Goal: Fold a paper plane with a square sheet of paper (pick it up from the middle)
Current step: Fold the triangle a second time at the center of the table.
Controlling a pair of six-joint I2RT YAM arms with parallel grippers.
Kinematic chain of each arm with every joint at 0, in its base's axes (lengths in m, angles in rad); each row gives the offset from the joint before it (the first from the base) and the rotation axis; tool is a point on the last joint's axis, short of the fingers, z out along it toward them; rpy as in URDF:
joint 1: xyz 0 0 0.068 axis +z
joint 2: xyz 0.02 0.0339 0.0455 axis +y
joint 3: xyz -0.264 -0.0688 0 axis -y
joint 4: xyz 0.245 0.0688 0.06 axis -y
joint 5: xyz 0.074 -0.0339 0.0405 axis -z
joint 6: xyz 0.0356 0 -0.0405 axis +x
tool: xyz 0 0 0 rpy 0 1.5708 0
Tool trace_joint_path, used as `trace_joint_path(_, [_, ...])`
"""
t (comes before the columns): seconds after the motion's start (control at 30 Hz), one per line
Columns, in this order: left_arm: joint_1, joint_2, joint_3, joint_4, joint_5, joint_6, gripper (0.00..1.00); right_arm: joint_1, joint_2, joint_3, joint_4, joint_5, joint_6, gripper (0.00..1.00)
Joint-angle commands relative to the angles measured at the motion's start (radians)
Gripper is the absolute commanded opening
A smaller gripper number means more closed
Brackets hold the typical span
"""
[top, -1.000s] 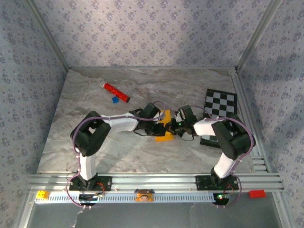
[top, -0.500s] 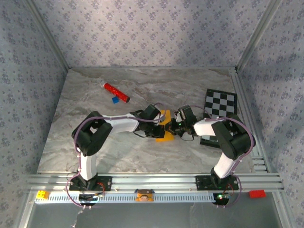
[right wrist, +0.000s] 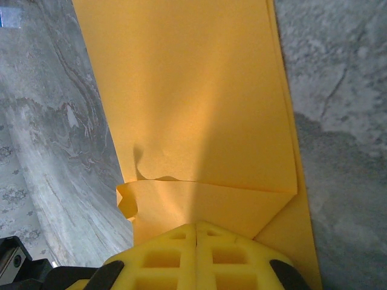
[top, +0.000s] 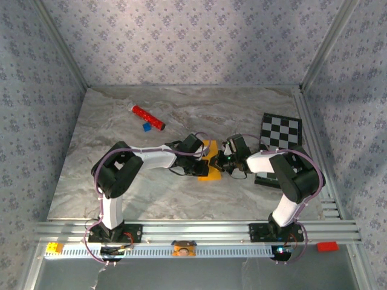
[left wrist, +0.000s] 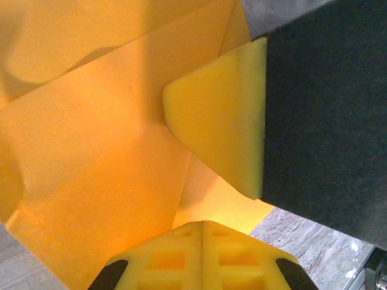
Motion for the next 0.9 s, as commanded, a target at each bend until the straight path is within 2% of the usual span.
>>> trace_joint_path(0.0, [-0.006,0.009,-0.030,-0.008,0.001,0.009,0.00,-0.009,0.025,-0.041,-0.114,0.076,-0.013,0.00])
trace_joint_path(0.87, [-0.004,-0.097,-0.227,0.108,0.026,-0.081,0.01,-0.031,0.028,-0.049,-0.123,0.078,-0.030,0.00])
